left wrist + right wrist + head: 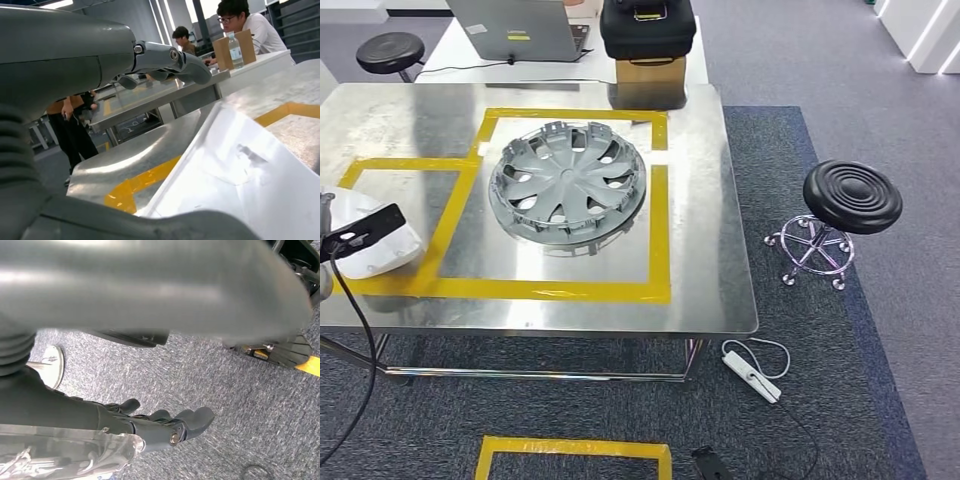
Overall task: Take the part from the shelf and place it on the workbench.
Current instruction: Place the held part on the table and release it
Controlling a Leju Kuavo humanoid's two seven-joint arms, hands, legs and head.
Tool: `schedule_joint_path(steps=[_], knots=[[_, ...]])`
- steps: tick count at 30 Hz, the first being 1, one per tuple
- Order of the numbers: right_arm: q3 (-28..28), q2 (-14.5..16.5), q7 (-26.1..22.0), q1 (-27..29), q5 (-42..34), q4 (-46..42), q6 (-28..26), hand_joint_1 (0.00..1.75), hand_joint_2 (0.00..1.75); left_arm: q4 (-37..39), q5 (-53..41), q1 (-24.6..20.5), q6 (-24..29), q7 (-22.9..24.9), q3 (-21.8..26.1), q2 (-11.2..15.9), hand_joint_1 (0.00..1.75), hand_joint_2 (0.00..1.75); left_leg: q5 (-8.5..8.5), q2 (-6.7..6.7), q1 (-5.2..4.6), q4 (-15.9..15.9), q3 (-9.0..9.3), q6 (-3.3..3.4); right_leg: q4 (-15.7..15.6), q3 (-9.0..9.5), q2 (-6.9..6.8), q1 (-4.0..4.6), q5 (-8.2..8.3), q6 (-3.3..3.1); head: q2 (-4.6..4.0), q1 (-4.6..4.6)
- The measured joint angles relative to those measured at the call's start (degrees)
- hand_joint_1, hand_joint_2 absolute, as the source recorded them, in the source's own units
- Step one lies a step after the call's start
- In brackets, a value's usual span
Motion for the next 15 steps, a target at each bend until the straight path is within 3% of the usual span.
schedule_joint_path(steps=[10, 15], knots=[[0.04, 0.00, 0.05, -0.04, 0.13, 0.00, 0.01, 0.00, 0.00, 0.00, 1.36, 0.55, -0.05, -1.15, 1.29, -0.01, 0.00, 0.00, -0.01, 0.00, 0.00, 0.00, 0.00, -0.01, -0.01, 0.00, 0.00, -0.01, 0.00, 0.00, -0.01, -0.02], [0.07, 0.04, 0.26, 0.00, 0.34, 0.00, 0.01, 0.00, 0.00, 0.00, 2.57, 1.30, 0.43, -1.54, 2.79, -0.03, 0.00, 0.00, -0.27, 0.00, -0.15, 0.14, -0.01, 0.32, -0.09, 0.04, 0.02, -0.21, 0.01, 0.14, 0.01, -0.03]])
